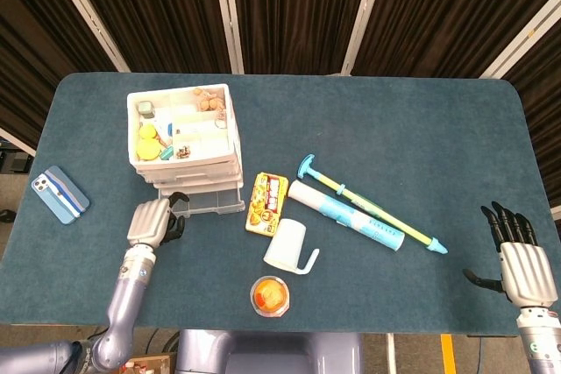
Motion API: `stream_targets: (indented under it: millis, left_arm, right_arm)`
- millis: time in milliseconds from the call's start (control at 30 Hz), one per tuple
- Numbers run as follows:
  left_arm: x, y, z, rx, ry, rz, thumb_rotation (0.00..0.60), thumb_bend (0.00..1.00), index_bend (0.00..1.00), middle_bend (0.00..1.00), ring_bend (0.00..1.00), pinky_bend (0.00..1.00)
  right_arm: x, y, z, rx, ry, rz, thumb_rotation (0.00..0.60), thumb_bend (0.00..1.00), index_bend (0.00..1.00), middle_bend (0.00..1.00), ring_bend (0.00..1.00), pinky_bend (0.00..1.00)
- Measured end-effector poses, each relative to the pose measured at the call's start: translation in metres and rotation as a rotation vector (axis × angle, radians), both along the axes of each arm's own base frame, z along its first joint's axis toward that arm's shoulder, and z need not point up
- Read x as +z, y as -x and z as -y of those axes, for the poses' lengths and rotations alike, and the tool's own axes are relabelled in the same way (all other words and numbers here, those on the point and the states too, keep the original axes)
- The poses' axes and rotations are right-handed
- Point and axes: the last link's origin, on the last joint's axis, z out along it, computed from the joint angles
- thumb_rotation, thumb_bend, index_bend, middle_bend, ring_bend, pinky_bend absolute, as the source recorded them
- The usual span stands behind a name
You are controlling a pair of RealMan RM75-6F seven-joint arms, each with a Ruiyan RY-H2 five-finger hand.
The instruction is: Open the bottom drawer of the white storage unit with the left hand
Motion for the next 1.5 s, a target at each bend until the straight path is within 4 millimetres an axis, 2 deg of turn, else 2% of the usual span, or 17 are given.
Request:
stream_targets:
  millis: [333,533,767,833,900,967,1033,1067,1133,1200,1267,1433,1500]
  left_arm:
    - [-0.009,0.001,-0.001,0.086,0.105,-0.037,0.6,0.55,0.34,0.98,0.96,0.94]
    - [-0.009,0.002,0.011,0.075,0.142,-0.025,0.6,0.55,0.42,0.99,0.96,0.94]
    - [-0.004,0.005,0.029,0.054,0.167,0.008,0.6,0.56,0.44,0.98,0.96,0.94]
    - [-0.002,0.006,0.033,0.048,0.174,0.011,0.6,0.55,0.41,0.98,0.96,0.94]
    - [-0.001,0.006,0.036,0.042,0.177,0.014,0.6,0.54,0.28,0.95,0.94,0.94]
    - [0.0,0.006,0.038,0.033,0.174,0.016,0.6,0.47,0.13,0.85,0.86,0.89]
    - [0.001,0.007,0.039,0.019,0.167,0.013,0.6,0.28,0.02,0.64,0.66,0.78]
    - [0.002,0.007,0.039,0.011,0.163,0.008,0.6,0.21,0.0,0.55,0.59,0.74]
    - [0.005,0.011,0.041,-0.007,0.157,-0.017,0.6,0.07,0.0,0.33,0.36,0.58]
    - [0.008,0.015,0.042,-0.02,0.152,-0.056,0.6,0.01,0.0,0.21,0.23,0.47]
    - [0.013,0.019,0.042,-0.034,0.143,-0.091,0.6,0.0,0.0,0.14,0.16,0.43]
    - [0.034,0.026,0.045,-0.083,0.103,-0.158,0.6,0.0,0.0,0.07,0.08,0.4]
    - [0.044,0.027,0.047,-0.115,0.071,-0.176,0.6,0.0,0.0,0.05,0.04,0.34]
  right_arm:
    - [0.0,0.0,0.0,-0.003,-0.001,0.003,0.6,0.14,0.0,0.0,0.0,0.0]
    - [0.001,0.0,0.0,-0.007,0.0,0.005,0.6,0.14,0.0,0.0,0.0,0.0]
    - [0.0,0.0,0.0,-0.007,-0.002,0.004,0.6,0.14,0.0,0.0,0.0,0.0]
    - [0.0,0.0,0.0,-0.008,-0.001,0.004,0.6,0.14,0.0,0.0,0.0,0.0]
    - [0.0,0.0,0.0,-0.009,-0.002,0.004,0.6,0.14,0.0,0.0,0.0,0.0]
    - [0.0,0.0,0.0,-0.011,-0.002,0.003,0.6,0.14,0.0,0.0,0.0,0.0]
    - [0.0,0.0,0.0,-0.012,-0.003,0.003,0.6,0.14,0.0,0.0,0.0,0.0]
    - [0.0,0.0,0.0,-0.012,-0.004,0.002,0.6,0.14,0.0,0.0,0.0,0.0]
    - [0.0,0.0,0.0,-0.014,-0.005,0.002,0.6,0.14,0.0,0.0,0.0,0.0]
    - [0.0,0.001,0.0,-0.014,-0.006,0.0,0.6,0.13,0.0,0.0,0.0,0.0]
    - [0.0,0.001,0.0,-0.012,-0.009,-0.011,0.6,0.13,0.0,0.0,0.0,0.0]
    - [0.0,0.001,0.0,-0.019,-0.013,-0.004,0.6,0.13,0.0,0.0,0.0,0.0]
    - [0.0,0.001,0.0,-0.019,-0.011,-0.003,0.6,0.13,0.0,0.0,0.0,0.0]
